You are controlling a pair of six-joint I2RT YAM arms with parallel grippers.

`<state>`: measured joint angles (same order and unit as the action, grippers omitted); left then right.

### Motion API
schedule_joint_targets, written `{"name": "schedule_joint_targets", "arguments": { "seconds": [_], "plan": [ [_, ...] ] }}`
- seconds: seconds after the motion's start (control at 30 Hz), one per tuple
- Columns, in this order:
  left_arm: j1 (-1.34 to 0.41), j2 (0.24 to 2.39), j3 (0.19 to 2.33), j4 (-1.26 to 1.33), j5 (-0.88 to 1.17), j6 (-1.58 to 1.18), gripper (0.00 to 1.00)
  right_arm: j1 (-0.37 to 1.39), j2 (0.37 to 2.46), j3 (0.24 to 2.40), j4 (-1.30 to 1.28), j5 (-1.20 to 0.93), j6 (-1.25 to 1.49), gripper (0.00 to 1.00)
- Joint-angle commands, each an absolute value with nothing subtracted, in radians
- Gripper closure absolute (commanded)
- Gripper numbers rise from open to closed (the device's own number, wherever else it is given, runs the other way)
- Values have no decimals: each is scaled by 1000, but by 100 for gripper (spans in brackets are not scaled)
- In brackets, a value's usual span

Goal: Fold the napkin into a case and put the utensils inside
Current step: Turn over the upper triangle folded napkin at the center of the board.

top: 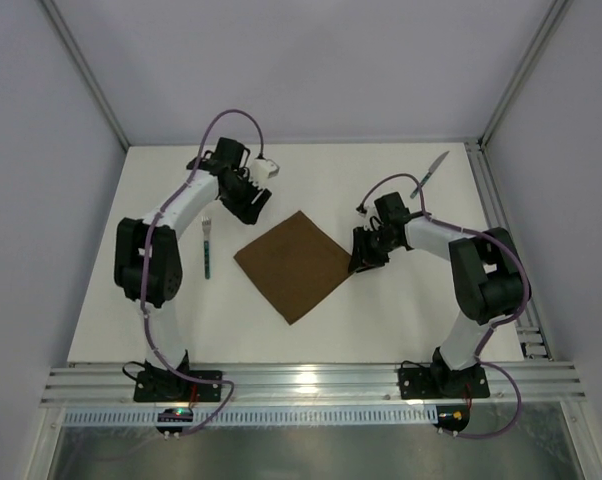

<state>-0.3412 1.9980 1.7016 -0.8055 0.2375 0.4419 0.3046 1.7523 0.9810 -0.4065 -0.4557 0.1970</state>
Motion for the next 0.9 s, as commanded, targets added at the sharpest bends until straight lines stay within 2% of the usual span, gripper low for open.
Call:
{"name": "schedule_joint_targets", "arguments": {
  "seconds": [0.0,0.17,0.27,0.37,0.4,0.5,0.67,0.8,0.87],
  "plan": [
    [-310,1905,1553,-789,258,391,37,301,1729,1020,-436,-402,153,64],
    [-308,1899,1419,-684,253,368,38,301,1660,1014,-498,-342,124,56],
    [-307,1928,1423,-666,267,341,44,301,1606,1003,-505,-325,127,54],
    [-307,1960,1427,-663,221,321,54,304,1560,1002,-489,-311,164,54],
    [-308,1968,1425,-669,212,319,62,308,1536,1000,-480,-310,173,55],
    [-307,1990,1411,-692,199,319,74,354,1493,989,-434,-278,218,57],
    [-308,1987,1391,-771,238,307,88,437,1434,927,-279,-307,288,64],
    [-308,1945,1316,-811,244,307,88,449,1436,914,-242,-348,325,66],
    [-308,1907,1249,-827,276,313,84,454,1436,916,-262,-350,308,66]
  ]
}}
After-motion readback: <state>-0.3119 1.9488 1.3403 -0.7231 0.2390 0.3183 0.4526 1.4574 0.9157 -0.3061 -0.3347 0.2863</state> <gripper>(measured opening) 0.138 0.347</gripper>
